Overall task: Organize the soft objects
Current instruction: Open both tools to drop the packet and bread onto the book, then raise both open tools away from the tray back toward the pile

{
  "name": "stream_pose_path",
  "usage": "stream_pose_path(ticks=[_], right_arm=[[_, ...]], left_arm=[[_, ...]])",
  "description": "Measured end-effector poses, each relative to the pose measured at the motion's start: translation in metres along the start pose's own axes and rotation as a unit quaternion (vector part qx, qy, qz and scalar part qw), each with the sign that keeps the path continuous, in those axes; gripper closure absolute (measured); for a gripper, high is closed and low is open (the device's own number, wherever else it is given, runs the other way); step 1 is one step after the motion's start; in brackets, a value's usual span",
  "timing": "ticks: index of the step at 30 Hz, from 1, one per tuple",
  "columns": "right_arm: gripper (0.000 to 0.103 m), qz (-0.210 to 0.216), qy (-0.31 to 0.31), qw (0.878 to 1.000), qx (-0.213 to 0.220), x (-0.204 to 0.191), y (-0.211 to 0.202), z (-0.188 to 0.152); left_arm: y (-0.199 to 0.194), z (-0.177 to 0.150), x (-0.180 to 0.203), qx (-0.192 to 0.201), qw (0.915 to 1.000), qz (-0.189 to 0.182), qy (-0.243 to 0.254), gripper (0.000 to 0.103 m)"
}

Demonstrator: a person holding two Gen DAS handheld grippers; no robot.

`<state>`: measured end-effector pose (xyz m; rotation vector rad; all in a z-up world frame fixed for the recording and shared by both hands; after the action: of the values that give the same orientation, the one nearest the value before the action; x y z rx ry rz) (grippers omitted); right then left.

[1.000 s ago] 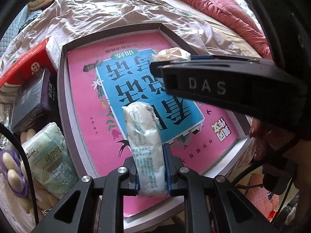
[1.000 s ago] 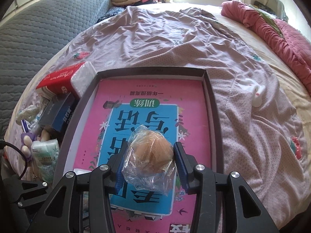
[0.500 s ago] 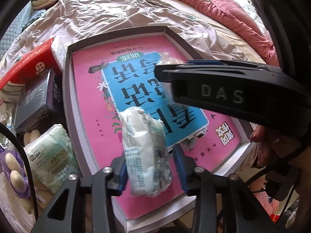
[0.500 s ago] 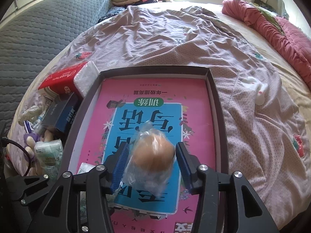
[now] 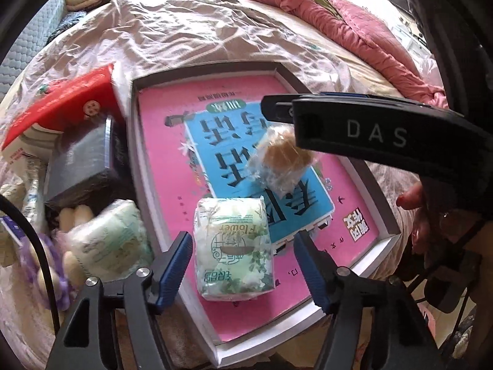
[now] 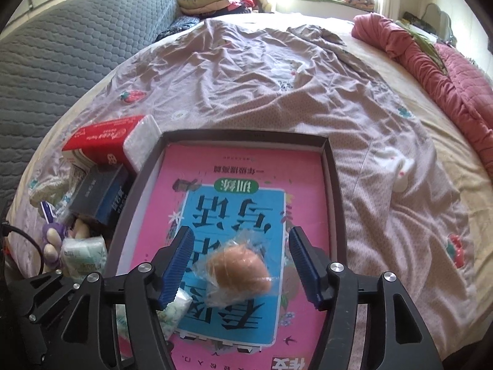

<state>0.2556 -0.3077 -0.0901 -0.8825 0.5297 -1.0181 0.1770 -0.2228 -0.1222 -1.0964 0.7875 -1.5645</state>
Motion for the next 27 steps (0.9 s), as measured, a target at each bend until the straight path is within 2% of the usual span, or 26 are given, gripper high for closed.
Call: stream_pose_path(ticks=[4,6,8,16,27], right_arm=[[0.03,-0.007,0.002,1.0,0.017,-0.001,-0.009,0.012],[0.029,-0.01,0.002,1.0,0.026,-0.003,-0.015,0.018],[0.029,-0.01,0.006,0.999,0.037,-0.005,-0.02,0.026],[0.026,-0.024,-0.006,0.998,0.057,-0.02,-0.045,0.042],[0.026,-0.031,-0.002,0.997,0.076,-0.036,-0.074,0.042]], left_arm=[[-0.015,0.005,-0.007,0.013,0.9998,-0.008,-0.013,0.034],[-0.024,0.009,-0.009,0.019,0.9995,-0.018,-0.016,0.022],[-0.032,0.011,-0.01,0.025,0.9994,-0.021,-0.012,0.019],[-0.065,0.012,-0.005,0.054,0.9975,-0.044,-0.006,0.019],[-0.102,0.018,-0.019,0.094,0.9952,-0.025,-0.015,0.018]])
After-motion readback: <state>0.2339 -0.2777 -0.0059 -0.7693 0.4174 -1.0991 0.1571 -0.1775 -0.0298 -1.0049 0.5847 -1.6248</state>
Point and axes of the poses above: each gripper's, at about its wrist camera, not at the fingertips, and y roughly the way its jaws point, x to its right, z to its top, the point moved 6 cm from there along y, roughly the way its jaws point, and after that the axes turned 11 degrees about -y, right-handed, at the moved point
